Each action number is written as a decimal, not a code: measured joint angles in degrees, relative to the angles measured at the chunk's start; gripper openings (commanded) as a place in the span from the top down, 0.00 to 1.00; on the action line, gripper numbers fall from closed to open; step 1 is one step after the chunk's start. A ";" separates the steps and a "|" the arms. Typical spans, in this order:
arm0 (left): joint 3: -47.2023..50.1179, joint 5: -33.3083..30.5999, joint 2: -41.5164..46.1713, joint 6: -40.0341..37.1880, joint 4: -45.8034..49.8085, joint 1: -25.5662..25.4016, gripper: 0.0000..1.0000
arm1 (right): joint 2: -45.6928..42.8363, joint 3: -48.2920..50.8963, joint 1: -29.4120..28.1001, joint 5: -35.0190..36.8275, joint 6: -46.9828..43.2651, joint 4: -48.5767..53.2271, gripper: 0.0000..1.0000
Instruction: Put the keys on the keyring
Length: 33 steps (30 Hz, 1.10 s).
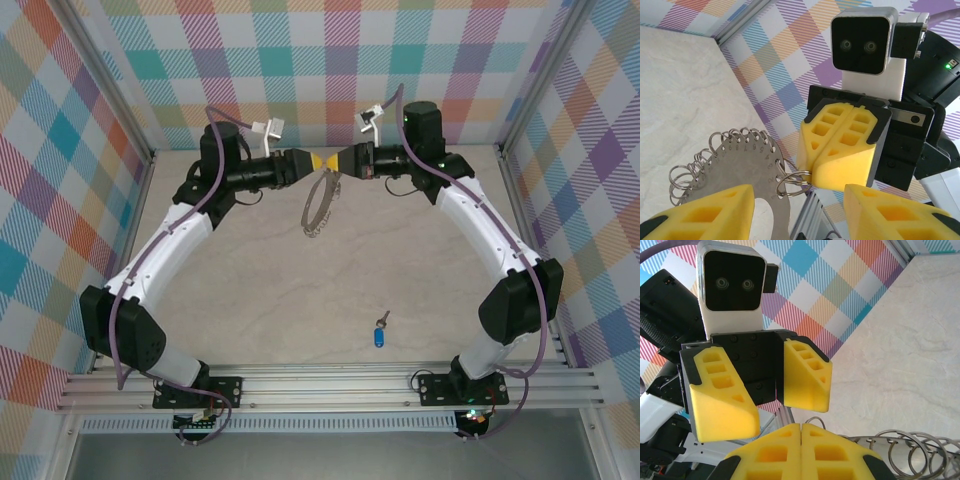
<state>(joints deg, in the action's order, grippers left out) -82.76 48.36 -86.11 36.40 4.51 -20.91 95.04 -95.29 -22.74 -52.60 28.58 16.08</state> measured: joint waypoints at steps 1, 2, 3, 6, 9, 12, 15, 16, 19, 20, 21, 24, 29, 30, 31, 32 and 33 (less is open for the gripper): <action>0.00 0.00 0.04 0.00 -0.02 0.00 0.48 | 0.00 0.00 0.00 -0.15 0.22 -0.22 1.00; 0.00 0.00 0.04 0.00 -0.04 0.00 0.48 | 0.00 0.00 0.00 -0.35 0.61 -0.37 1.00; 0.00 0.00 0.04 0.00 -0.07 0.00 0.48 | 0.00 0.00 0.00 -0.61 0.90 -0.63 1.00; 0.00 0.02 0.04 0.02 -0.20 0.00 0.48 | 0.00 0.00 0.00 -1.22 1.53 -1.27 1.00; 0.00 0.02 0.02 0.15 -0.22 0.00 0.47 | 0.00 0.00 0.00 -1.92 2.47 -2.25 1.00; 0.00 0.02 0.02 0.26 -0.46 0.00 0.47 | 0.00 0.00 0.00 -2.40 2.97 -3.17 1.00; -0.66 0.15 -0.55 0.50 -0.70 -0.20 0.47 | 0.00 0.00 0.00 -2.73 3.63 -3.56 1.00; -0.92 0.17 -0.85 0.66 -1.16 -0.35 0.47 | 0.00 0.00 0.00 -2.84 3.67 -3.63 1.00; -1.68 0.20 -1.68 1.40 -2.01 -0.63 0.47 | 0.00 0.00 0.00 -3.02 3.82 -3.65 1.00; -1.86 0.22 -1.90 1.66 -2.27 -0.74 0.48 | 0.00 0.02 0.00 -3.02 3.85 -3.65 1.00; -1.97 0.33 -2.05 1.97 -2.89 -0.90 0.49 | 0.00 0.04 0.00 -3.02 3.85 -3.65 1.00; -2.56 0.90 -2.56 2.78 -3.96 -1.53 0.57 | 0.00 0.09 0.00 -3.02 3.82 -3.65 1.00; -2.56 1.27 -2.56 3.28 -4.66 -2.12 0.72 | -0.02 0.39 0.24 -3.10 3.80 -3.76 1.00; -2.45 1.11 -2.56 3.26 -4.63 -2.12 0.74 | -0.02 0.59 0.35 -3.15 3.80 -3.93 1.00; -2.21 1.05 -2.56 3.28 -4.63 -2.12 0.76 | -0.02 0.74 0.52 -3.23 3.80 -4.11 1.00; -1.97 1.03 -2.56 3.34 -4.66 -2.12 0.77 | -0.02 0.87 0.61 -3.21 3.78 -4.24 1.00; -1.66 1.01 -2.56 3.43 -4.66 -2.12 0.79 | -0.02 1.09 0.72 -3.17 3.78 -4.26 1.00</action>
<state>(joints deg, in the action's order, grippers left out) -84.42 49.36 -88.66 39.83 -0.14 -23.03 95.02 -94.19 -22.02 -55.77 32.36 11.81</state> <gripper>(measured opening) 0.234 0.045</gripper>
